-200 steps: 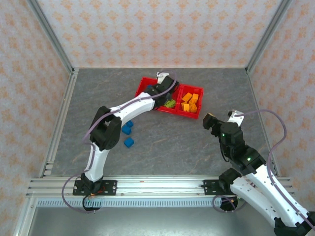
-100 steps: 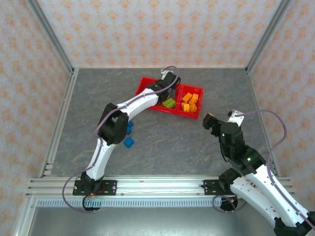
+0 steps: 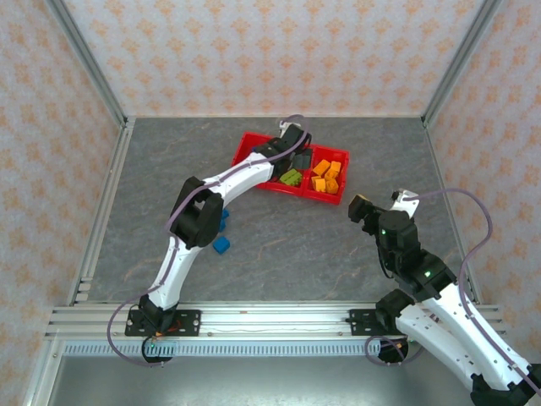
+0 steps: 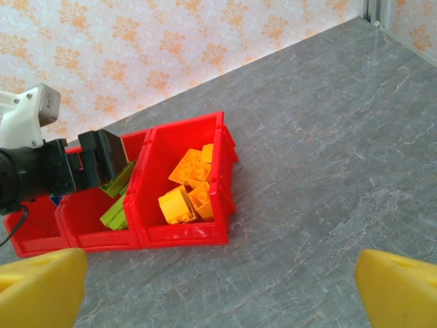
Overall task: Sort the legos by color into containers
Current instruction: Place the lego in the container, then pick up the lego from the bottom-left of the table.
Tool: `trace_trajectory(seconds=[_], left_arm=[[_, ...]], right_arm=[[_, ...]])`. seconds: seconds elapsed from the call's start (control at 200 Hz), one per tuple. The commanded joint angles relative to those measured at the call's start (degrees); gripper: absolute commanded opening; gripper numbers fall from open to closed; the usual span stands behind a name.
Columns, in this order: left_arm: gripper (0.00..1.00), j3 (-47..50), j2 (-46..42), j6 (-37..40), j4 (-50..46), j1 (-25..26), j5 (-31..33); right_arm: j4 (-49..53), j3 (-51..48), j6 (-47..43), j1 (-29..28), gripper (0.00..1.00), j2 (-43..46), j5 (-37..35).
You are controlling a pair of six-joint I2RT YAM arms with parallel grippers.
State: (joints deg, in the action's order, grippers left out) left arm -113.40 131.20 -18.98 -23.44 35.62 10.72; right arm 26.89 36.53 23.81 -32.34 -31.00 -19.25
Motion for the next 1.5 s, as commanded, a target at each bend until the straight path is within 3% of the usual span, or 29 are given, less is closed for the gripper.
trace_trajectory(seconds=[0.0, 0.215, 0.446, 0.776, 0.951, 1.146, 1.492], left_arm=[[0.99, 2.8, -7.5, 0.1, 4.1, 0.2, -0.4], [0.99, 12.3, -16.5, -1.0, 8.5, 0.2, -0.6], [0.99, 34.4, -33.4, -9.2, 13.7, 0.2, -2.3], [0.99, 59.7, -56.1, -26.1, -1.3, 6.3, 11.2], [0.99, 71.0, -64.6, -38.1, -9.3, 7.6, 11.9], [0.98, 76.7, -69.6, -42.0, -12.1, 7.8, 10.3], [0.91, 79.2, -66.8, -42.1, -11.8, 9.6, 4.5]], right_arm=[[-0.4, -0.2, 0.0, -0.4, 1.00, 0.7, -2.2], [-0.4, -0.3, 0.1, -0.4, 1.00, 1.8, -2.4], [-0.6, -0.3, -0.1, -0.4, 1.00, 2.1, -1.2], [-1.5, -0.5, -0.7, -0.4, 1.00, 2.7, 0.6], [-1.8, -0.7, -1.0, -0.4, 1.00, 3.0, 1.7], [-2.0, -0.7, -1.0, -0.4, 1.00, 3.3, 2.3], [-2.2, -0.9, -1.1, -0.4, 1.00, 3.6, 2.6]])
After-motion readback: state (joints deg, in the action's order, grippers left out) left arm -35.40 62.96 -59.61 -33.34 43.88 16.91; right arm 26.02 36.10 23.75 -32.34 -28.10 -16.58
